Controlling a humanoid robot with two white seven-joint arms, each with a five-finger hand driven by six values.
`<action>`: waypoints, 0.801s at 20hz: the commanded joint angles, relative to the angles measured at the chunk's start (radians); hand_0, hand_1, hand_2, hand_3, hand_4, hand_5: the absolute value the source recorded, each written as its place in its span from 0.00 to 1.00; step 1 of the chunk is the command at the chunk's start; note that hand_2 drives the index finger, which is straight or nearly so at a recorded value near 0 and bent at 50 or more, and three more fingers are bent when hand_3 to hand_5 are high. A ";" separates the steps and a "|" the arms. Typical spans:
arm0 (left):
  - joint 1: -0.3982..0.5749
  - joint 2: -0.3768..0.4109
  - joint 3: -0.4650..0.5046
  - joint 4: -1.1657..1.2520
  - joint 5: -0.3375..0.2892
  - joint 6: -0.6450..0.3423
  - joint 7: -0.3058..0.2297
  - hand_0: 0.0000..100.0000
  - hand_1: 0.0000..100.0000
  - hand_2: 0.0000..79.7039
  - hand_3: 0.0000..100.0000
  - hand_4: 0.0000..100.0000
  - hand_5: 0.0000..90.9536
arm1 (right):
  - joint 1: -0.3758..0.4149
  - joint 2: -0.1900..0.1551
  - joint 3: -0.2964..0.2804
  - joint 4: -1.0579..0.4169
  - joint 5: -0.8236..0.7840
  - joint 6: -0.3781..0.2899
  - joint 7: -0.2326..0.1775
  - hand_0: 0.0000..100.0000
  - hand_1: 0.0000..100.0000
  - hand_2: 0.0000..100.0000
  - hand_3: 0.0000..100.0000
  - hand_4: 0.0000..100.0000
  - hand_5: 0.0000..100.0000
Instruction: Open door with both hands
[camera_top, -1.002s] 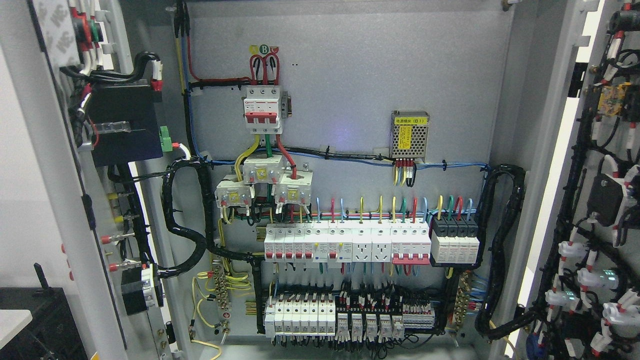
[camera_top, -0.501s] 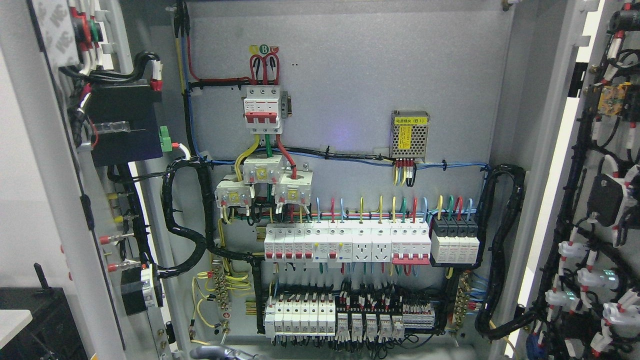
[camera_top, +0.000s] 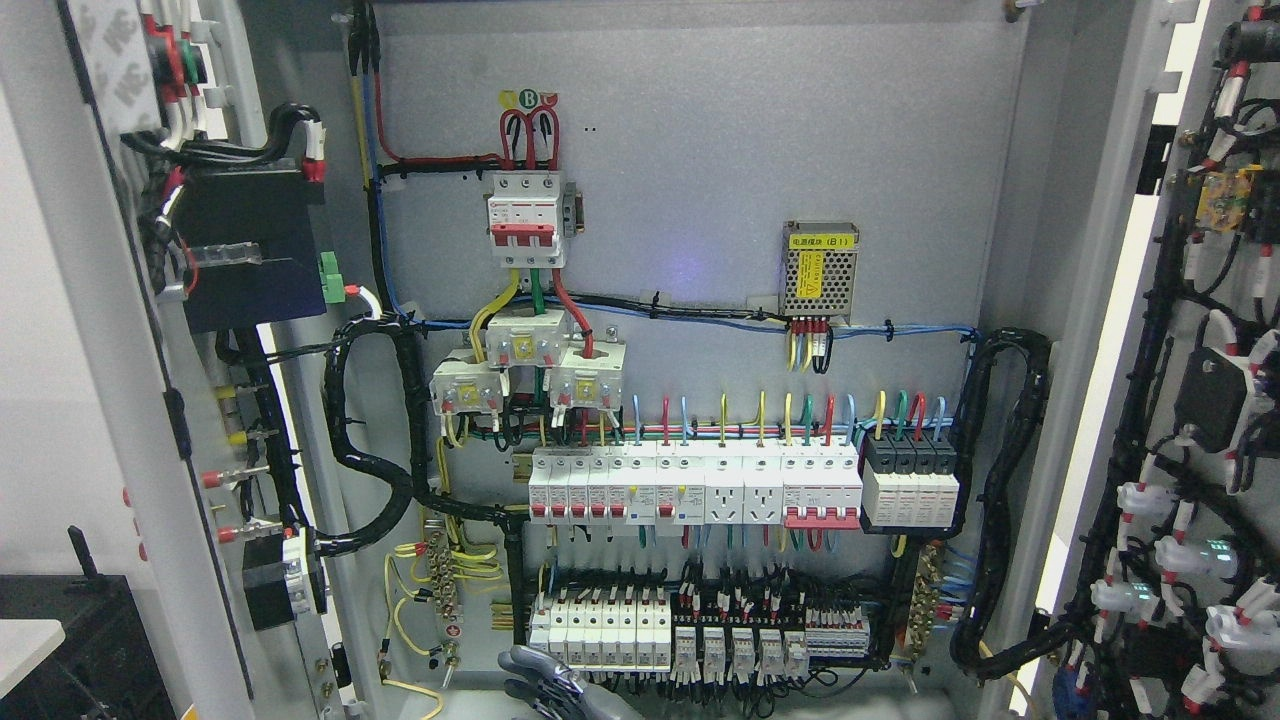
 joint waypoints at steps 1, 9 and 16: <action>0.164 0.004 -0.078 -0.457 0.006 0.006 0.006 0.00 0.00 0.00 0.00 0.00 0.00 | 0.098 -0.027 -0.028 -0.110 0.002 -0.036 -0.006 0.38 0.00 0.00 0.00 0.00 0.00; 0.251 0.053 -0.181 -0.886 -0.011 0.003 -0.012 0.00 0.00 0.00 0.00 0.00 0.00 | 0.238 -0.065 -0.031 -0.215 0.020 -0.102 -0.006 0.38 0.00 0.00 0.00 0.00 0.00; 0.472 0.174 -0.294 -1.281 -0.009 -0.053 -0.012 0.00 0.00 0.00 0.00 0.00 0.00 | 0.355 -0.102 -0.076 -0.252 0.055 -0.257 0.000 0.38 0.00 0.00 0.00 0.00 0.00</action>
